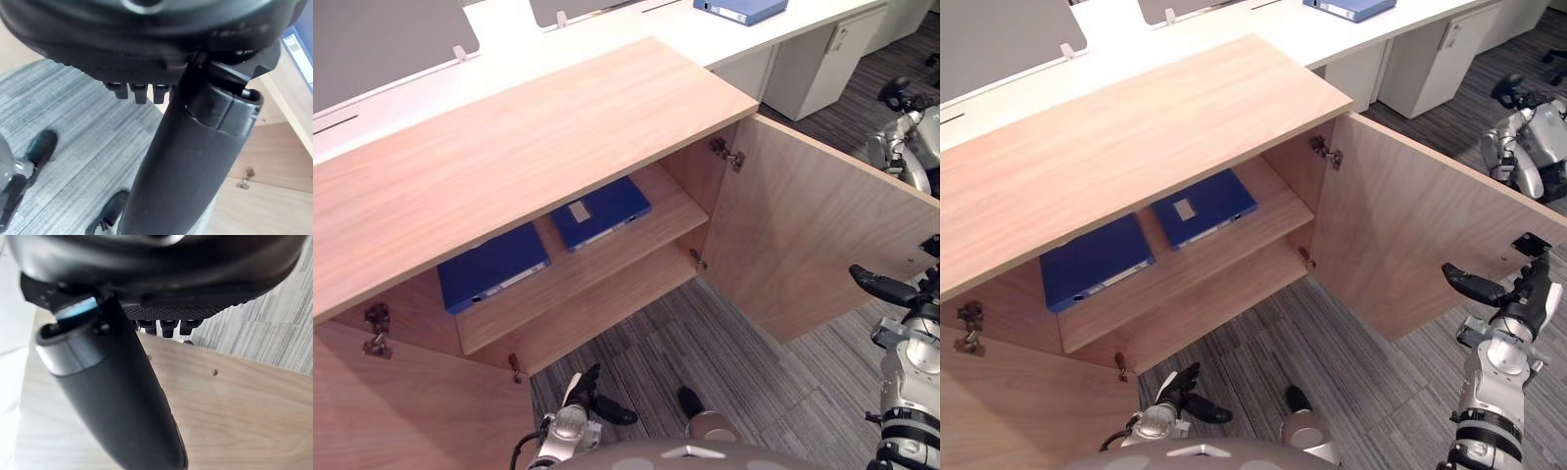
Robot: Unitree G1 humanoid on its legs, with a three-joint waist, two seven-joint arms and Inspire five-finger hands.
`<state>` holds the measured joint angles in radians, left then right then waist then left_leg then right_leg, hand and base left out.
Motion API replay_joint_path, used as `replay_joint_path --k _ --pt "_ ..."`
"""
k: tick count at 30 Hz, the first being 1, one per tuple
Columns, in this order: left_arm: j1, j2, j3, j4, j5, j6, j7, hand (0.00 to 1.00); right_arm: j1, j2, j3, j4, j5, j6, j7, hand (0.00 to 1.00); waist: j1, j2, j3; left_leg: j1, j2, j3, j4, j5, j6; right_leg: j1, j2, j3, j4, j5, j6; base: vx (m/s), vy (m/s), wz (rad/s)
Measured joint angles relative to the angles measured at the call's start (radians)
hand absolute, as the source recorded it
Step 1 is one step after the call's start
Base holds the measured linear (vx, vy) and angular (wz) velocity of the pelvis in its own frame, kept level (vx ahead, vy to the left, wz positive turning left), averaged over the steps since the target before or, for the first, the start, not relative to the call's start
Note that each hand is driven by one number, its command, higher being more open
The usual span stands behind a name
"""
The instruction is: Walk over to the cabinet, pick up the folder, carry it to the office cabinet, place the folder inside the office cabinet, then close the office cabinet door
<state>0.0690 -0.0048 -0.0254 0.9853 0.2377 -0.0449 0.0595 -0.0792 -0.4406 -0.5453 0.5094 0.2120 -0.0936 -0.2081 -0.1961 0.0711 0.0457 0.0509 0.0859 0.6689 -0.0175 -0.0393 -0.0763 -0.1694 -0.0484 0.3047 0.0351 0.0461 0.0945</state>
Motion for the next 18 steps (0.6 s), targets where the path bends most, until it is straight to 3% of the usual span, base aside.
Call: replay_joint_path --k 8,14,18 --pt "0.005 0.039 -0.028 0.022 0.0 -0.01 0.0 1.0 -0.026 -0.073 0.04 0.074 0.028 0.001 -0.008 1.0 -0.006 0.0 0.001 -0.014 -0.028 -0.059 -0.028 0.012 0.014 0.0 -0.025 -0.021 -0.039 0.023 0.012 0.0 -0.004 0.05" --pt "-0.007 0.049 -0.03 0.021 -0.001 -0.016 0.002 1.0 -0.031 -0.075 0.058 0.069 0.028 0.0 -0.024 1.0 -0.016 0.0 0.001 -0.029 -0.04 -0.103 -0.035 0.017 0.021 -0.001 -0.037 -0.037 -0.074 0.045 0.016 -0.03 -0.008 0.05" --pt "-0.005 0.049 -0.028 0.021 0.0 -0.019 0.002 1.0 -0.004 -0.033 0.054 -0.053 0.025 0.001 -0.034 1.0 -0.026 0.011 0.009 -0.031 -0.043 -0.11 -0.042 0.021 0.022 0.001 -0.043 -0.054 -0.096 0.058 0.014 -0.03 -0.007 -0.03"
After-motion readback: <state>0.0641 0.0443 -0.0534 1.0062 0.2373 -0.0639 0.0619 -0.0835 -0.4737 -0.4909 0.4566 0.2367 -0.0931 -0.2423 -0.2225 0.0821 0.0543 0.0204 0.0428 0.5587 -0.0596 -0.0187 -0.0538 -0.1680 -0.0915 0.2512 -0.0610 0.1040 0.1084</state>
